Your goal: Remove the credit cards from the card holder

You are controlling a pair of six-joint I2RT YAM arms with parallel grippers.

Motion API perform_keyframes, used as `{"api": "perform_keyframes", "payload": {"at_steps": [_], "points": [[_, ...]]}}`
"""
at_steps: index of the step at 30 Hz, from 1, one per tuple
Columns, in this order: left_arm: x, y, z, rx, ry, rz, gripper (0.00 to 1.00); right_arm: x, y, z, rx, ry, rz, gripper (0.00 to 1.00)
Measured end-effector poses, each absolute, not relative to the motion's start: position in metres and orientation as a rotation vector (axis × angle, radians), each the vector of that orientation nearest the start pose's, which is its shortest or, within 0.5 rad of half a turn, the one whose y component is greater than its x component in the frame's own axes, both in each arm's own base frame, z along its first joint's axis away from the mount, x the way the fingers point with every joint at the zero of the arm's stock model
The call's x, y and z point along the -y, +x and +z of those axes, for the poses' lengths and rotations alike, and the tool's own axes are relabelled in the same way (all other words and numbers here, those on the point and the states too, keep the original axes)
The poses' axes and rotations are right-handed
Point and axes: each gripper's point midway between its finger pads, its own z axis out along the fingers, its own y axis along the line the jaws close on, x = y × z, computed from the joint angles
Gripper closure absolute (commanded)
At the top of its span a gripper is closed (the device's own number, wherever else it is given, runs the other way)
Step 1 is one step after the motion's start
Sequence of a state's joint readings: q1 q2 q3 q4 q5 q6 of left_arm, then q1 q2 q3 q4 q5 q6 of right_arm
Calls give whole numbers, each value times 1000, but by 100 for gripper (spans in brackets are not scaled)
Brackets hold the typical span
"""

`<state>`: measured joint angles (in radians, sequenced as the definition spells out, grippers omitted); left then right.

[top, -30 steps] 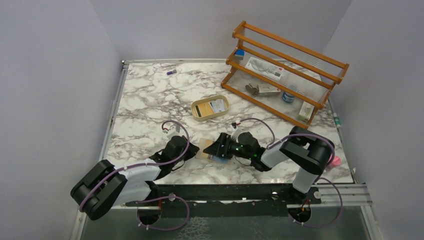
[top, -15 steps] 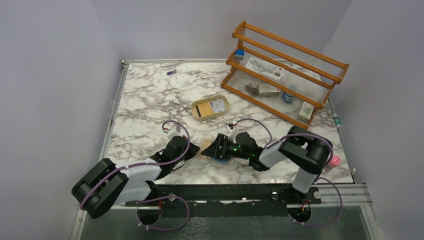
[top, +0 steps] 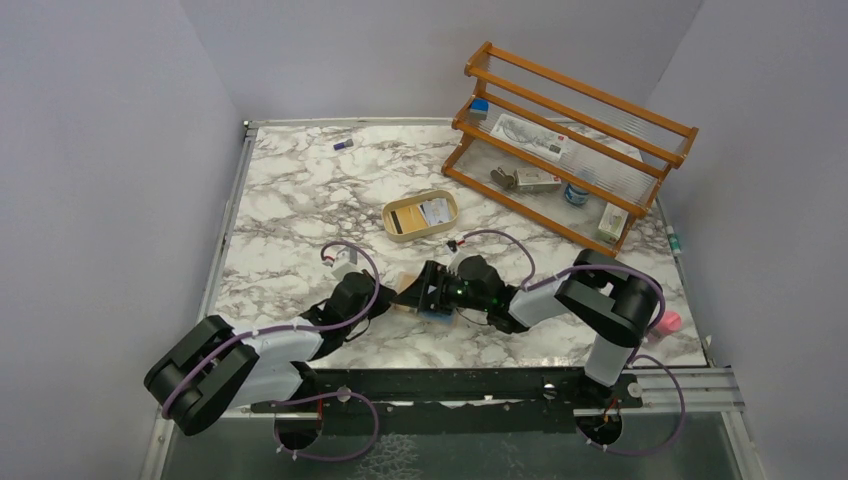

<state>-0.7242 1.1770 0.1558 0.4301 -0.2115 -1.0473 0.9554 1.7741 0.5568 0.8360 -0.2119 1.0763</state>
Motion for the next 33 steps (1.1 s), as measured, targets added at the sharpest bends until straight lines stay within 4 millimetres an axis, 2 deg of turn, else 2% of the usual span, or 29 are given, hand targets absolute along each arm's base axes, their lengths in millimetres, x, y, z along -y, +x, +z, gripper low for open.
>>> {"api": "perform_keyframes", "payload": {"at_steps": [11,17,25,28,33], "points": [[195,222,21,-2200,-494,-782,100,-390,203,58,-2267,132,1395,14],[196,221,21,-2198,-492,-779,100,-406,212,61,-2243,128,1433,14],[193,220,21,-2191,-497,-776,100,-417,207,69,-2231,70,1506,14],[193,219,21,-2190,-495,-778,100,-417,206,79,-2215,56,1522,14],[196,215,22,-2201,-486,-796,100,-415,206,122,-2121,26,1582,14]]}}
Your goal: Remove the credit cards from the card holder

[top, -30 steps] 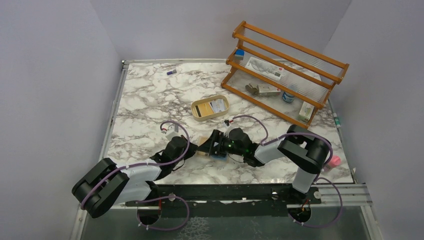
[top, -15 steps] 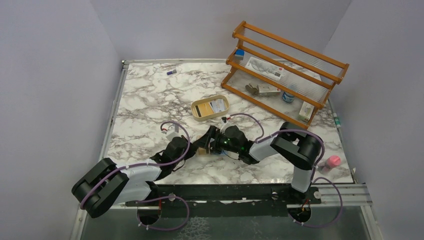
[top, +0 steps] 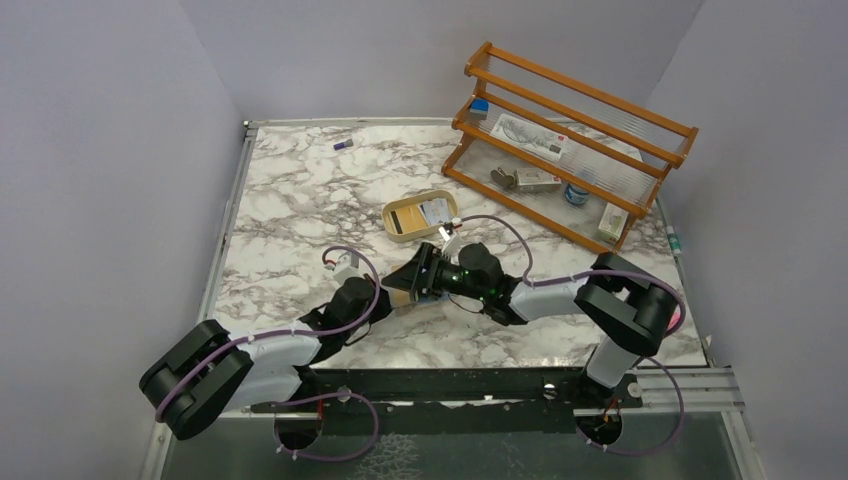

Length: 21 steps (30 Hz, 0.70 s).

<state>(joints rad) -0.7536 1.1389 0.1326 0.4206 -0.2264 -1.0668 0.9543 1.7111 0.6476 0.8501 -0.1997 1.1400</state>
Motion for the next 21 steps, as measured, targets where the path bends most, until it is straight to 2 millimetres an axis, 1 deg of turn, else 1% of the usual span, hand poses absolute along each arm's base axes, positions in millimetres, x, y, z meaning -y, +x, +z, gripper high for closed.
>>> {"api": "perform_keyframes", "payload": {"at_steps": [2,4,10,17,21], "points": [[198,214,22,-2204,-483,-804,100,-412,204,129,-2115,16,1579,14],[199,212,21,-2209,-479,-809,100,-406,204,128,-2124,15,1563,14],[199,212,21,-2211,-478,-809,100,-385,204,111,-2174,40,1498,14],[199,212,21,-2212,-478,-808,100,-380,205,104,-2189,48,1477,27],[199,212,21,-2212,-478,-808,100,-375,203,96,-2209,50,1457,36]]}}
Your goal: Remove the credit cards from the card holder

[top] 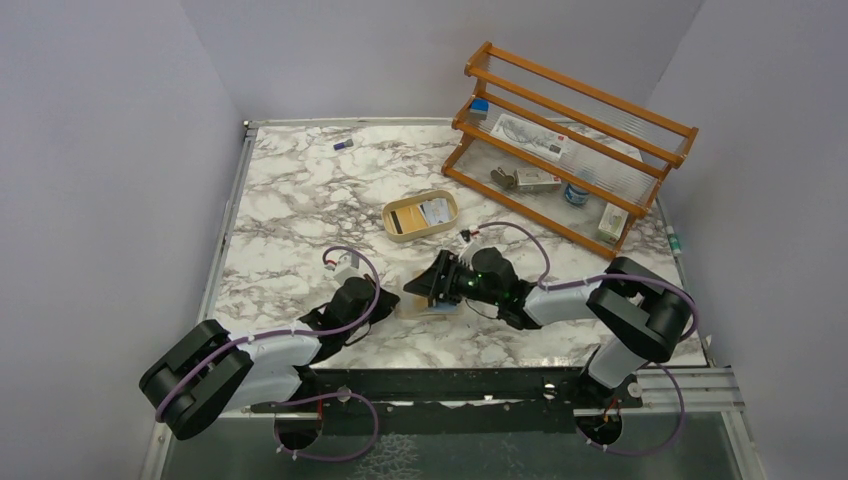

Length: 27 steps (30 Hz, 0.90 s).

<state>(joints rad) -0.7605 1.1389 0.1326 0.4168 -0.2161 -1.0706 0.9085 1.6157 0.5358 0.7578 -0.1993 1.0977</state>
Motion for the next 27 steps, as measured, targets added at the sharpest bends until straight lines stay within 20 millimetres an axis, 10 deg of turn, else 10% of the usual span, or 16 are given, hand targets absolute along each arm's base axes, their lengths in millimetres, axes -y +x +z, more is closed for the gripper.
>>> {"api": "perform_keyframes", "payload": {"at_steps": [14,22,27], "points": [[199,212,21,-2214,-477,-807,100,-322,208,53,-2307,113,1273,98],[199,212,21,-2215,-476,-808,100,-290,216,59,-2301,89,1147,99],[199,212,20,-2216,-475,-807,100,-283,234,107,-2193,-39,1072,99]]}}
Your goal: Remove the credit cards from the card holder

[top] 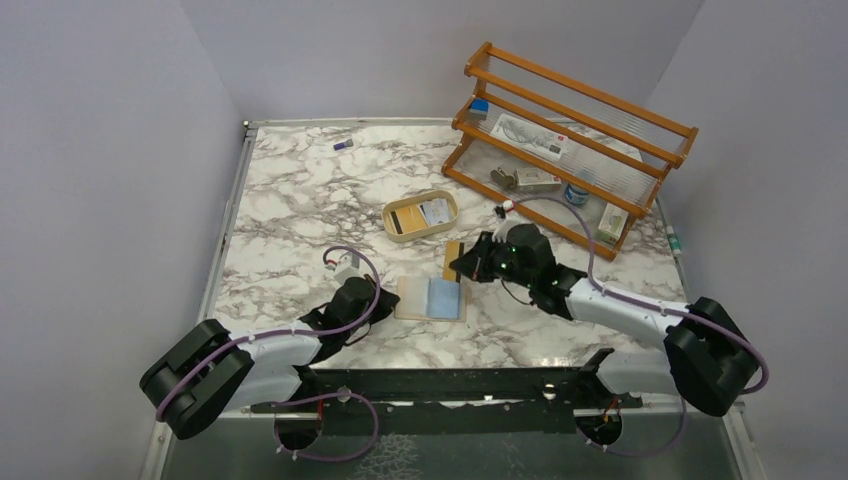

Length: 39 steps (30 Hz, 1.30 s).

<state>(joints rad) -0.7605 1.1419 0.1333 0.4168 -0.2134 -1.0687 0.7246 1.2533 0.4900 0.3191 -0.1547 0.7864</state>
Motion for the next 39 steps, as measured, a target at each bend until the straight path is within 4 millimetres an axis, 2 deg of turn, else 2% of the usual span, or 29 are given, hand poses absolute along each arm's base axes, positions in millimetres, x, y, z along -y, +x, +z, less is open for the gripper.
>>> {"api": "perform_keyframes", "payload": {"at_steps": [5,7,9,11,13,18,21,32,39], "points": [[200,212,20,-2218,-473,-809,100,-309,276,180,-2060,-216,1031,99],[200,212,20,-2218,-469,-808,100,-324,294,198,-2035,-284,1020,99],[200,212,21,-2218,-464,-807,100,-342,313,206,-2036,-355,1005,100],[200,212,21,-2219,-460,-806,100,-359,330,200,-2060,-419,992,99],[200,211,21,-2220,-458,-805,100,-371,341,184,-2099,-463,981,99],[198,209,21,-2229,-453,-798,100,-373,348,126,-2220,-495,942,99],[195,206,23,-2232,-450,-793,100,-371,351,109,-2251,-498,933,99],[193,203,21,-2233,-450,-792,100,-380,375,92,-2226,-509,947,99],[192,203,21,-2228,-450,-797,100,-399,397,98,-2180,-525,994,99]]}}
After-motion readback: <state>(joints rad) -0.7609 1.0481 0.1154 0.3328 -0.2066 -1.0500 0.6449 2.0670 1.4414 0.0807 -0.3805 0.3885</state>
